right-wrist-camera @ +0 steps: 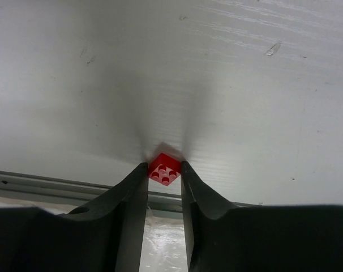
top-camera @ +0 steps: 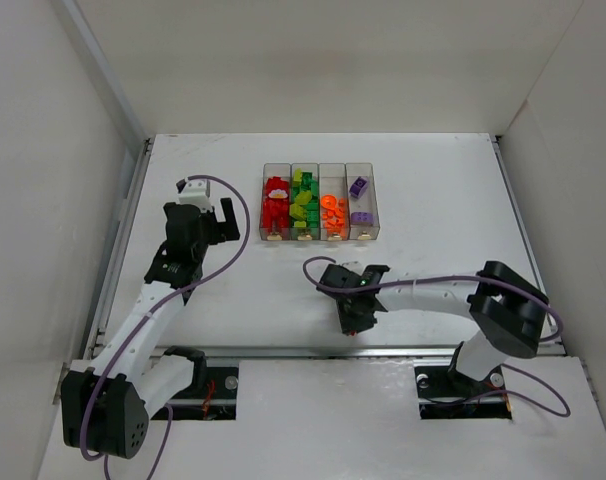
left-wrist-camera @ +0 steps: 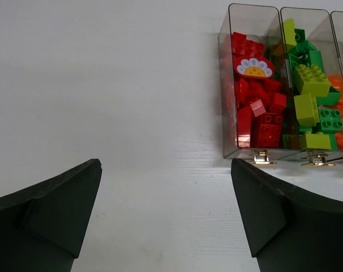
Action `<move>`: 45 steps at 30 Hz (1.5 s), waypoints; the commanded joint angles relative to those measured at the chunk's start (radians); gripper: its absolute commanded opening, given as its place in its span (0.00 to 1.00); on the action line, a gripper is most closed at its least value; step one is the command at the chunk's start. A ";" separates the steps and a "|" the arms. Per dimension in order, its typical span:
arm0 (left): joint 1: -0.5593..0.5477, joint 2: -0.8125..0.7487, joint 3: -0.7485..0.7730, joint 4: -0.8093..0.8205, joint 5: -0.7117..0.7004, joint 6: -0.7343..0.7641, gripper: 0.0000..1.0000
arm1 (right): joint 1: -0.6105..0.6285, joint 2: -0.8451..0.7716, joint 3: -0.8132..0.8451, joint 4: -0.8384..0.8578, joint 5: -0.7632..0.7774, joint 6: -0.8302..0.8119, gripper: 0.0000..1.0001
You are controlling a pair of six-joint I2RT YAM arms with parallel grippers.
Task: Sort the legos into containers by color
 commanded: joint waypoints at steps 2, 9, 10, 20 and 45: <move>0.003 -0.006 0.008 0.047 0.012 0.013 0.97 | 0.004 0.057 -0.006 0.069 -0.007 0.007 0.26; 0.013 0.003 0.008 0.047 0.012 0.013 0.97 | 0.004 0.066 0.015 0.048 0.013 0.007 0.09; 0.013 0.003 0.008 0.047 0.012 0.013 0.97 | 0.004 0.066 0.026 0.024 0.036 -0.004 0.08; 0.022 0.003 0.017 0.047 -0.091 -0.017 0.97 | -0.057 0.185 0.564 -0.112 0.329 -0.275 0.05; 0.141 -0.046 -0.003 0.006 -0.117 -0.097 0.99 | -0.338 0.790 1.389 0.313 -0.045 -0.585 0.05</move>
